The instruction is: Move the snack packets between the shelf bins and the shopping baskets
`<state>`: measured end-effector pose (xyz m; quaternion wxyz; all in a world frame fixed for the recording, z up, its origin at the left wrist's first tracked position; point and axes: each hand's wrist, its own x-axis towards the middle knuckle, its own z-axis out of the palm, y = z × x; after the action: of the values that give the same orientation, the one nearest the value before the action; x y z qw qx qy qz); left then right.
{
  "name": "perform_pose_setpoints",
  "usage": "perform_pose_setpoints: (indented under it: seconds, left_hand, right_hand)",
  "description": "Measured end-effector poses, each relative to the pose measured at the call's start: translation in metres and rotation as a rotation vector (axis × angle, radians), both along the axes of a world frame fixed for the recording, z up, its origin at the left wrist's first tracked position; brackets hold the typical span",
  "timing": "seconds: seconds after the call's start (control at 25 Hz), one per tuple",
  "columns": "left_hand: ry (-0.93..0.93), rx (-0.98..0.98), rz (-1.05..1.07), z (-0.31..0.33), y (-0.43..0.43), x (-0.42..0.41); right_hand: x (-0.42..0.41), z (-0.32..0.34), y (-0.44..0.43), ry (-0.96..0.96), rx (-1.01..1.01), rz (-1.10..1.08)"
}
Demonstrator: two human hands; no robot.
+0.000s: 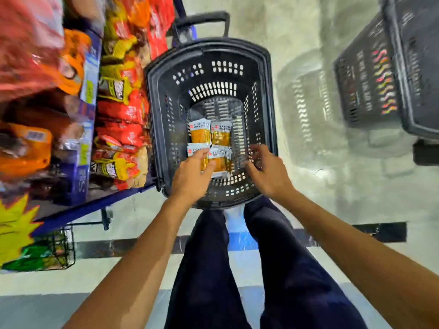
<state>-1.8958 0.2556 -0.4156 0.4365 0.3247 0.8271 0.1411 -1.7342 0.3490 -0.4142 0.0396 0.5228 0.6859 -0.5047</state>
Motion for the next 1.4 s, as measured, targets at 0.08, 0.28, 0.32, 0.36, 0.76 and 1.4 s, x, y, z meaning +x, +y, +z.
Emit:
perform_pose_setpoints:
  seconds: [0.08, 0.28, 0.32, 0.36, 0.76, 1.4]
  left_hand:
    - [-0.016, 0.065, -0.009, 0.054, -0.003, 0.012]
    - [-0.101, 0.288, -0.038, 0.157, -0.031, 0.041]
    - [-0.133, 0.309, -0.057, 0.169, -0.038, 0.048]
    - [-0.164, 0.319, -0.076, 0.177, -0.043, 0.053]
    - [-0.379, 0.351, -0.724, 0.233, -0.083, 0.177]
    - [-0.507, 0.231, -1.296, 0.244, -0.113, 0.518]
  right_hand:
    - [0.022, 0.060, 0.000, 0.039, 0.028, -0.046]
    - [0.073, 0.190, -0.029, 0.140, 0.142, -0.267]
    - [0.084, 0.206, -0.044, 0.160, 0.170, -0.328]
    - [0.093, 0.217, -0.060, 0.179, 0.185, -0.386]
    - [0.207, 0.250, -0.266, 0.149, 0.183, -1.055]
    - [0.473, 0.256, -0.390, 0.103, 0.248, -1.740]
